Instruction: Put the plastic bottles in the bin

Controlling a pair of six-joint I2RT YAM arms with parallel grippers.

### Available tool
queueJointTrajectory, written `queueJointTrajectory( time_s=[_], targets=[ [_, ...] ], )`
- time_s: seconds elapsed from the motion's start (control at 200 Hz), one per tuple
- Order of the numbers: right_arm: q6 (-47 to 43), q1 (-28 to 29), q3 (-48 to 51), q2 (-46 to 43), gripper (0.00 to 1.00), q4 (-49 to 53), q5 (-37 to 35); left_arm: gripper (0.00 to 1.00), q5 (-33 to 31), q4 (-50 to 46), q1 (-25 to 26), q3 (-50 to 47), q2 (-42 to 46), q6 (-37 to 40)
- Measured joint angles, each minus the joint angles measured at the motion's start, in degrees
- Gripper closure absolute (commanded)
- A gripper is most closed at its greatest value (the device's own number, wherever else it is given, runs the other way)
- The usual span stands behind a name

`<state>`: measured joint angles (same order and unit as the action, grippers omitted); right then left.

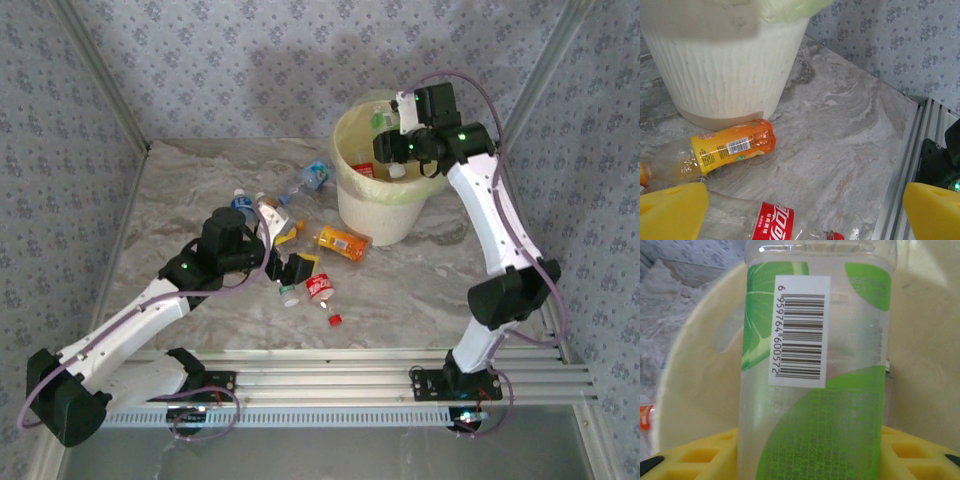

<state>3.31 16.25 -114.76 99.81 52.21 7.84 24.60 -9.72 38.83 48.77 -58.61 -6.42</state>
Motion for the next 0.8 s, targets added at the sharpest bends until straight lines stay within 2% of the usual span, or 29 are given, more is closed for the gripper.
queueJointTrajectory(
  time_s=[0.245,0.555,0.799],
  targets=[
    [-0.22,-1.77,-3.41,7.43,0.44,1.4,0.94,0.0,-1.9,-3.85,0.2,3.32,0.02,3.21],
    [-0.37,-1.77,-3.91,11.74,0.42,3.82,1.57,0.0,-3.5,-6.51,0.2,3.91,0.04,5.11],
    [-0.42,-1.77,-3.91,13.25,0.33,5.18,1.57,0.01,-4.72,-7.28,0.2,4.07,0.04,5.79]
  ],
)
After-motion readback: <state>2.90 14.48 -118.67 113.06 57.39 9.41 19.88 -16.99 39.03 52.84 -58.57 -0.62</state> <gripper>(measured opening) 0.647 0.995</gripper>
